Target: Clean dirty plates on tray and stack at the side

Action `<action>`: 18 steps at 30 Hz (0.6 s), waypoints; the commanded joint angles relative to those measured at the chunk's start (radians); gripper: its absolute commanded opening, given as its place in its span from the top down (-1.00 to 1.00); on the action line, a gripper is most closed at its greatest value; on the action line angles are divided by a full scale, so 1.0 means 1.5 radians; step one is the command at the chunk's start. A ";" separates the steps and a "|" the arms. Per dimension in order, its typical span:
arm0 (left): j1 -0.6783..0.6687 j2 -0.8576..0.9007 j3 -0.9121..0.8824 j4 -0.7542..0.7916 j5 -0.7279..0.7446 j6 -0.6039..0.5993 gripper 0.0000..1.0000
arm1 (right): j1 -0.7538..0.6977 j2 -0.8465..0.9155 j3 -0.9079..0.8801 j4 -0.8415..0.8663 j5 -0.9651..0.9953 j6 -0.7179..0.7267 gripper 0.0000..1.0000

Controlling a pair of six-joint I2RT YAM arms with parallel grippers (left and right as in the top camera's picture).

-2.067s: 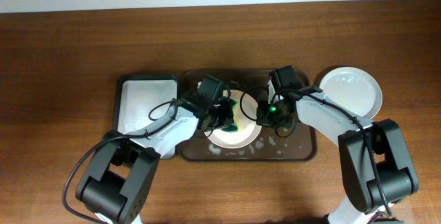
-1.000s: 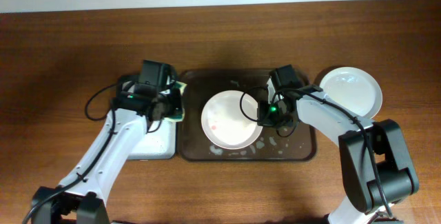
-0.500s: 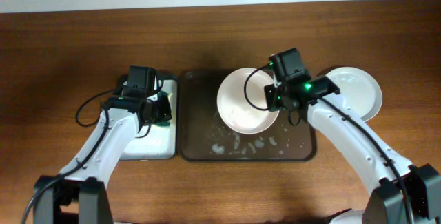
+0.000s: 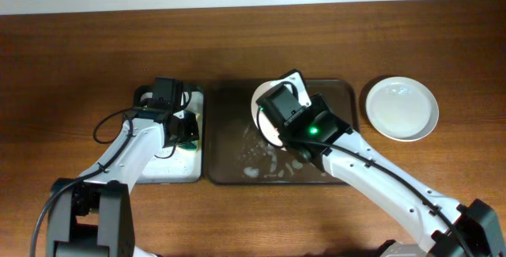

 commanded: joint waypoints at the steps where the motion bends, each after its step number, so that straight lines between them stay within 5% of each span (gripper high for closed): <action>1: 0.004 0.005 -0.003 0.002 -0.003 0.011 1.00 | 0.002 -0.016 0.013 0.003 0.043 0.011 0.92; 9: 0.004 -0.006 0.007 0.007 0.015 0.011 1.00 | -0.084 0.009 0.011 -0.027 -0.219 0.197 0.92; 18: -0.017 -0.077 0.026 0.047 0.176 0.011 1.00 | -0.163 0.101 -0.011 -0.012 -0.387 0.221 0.92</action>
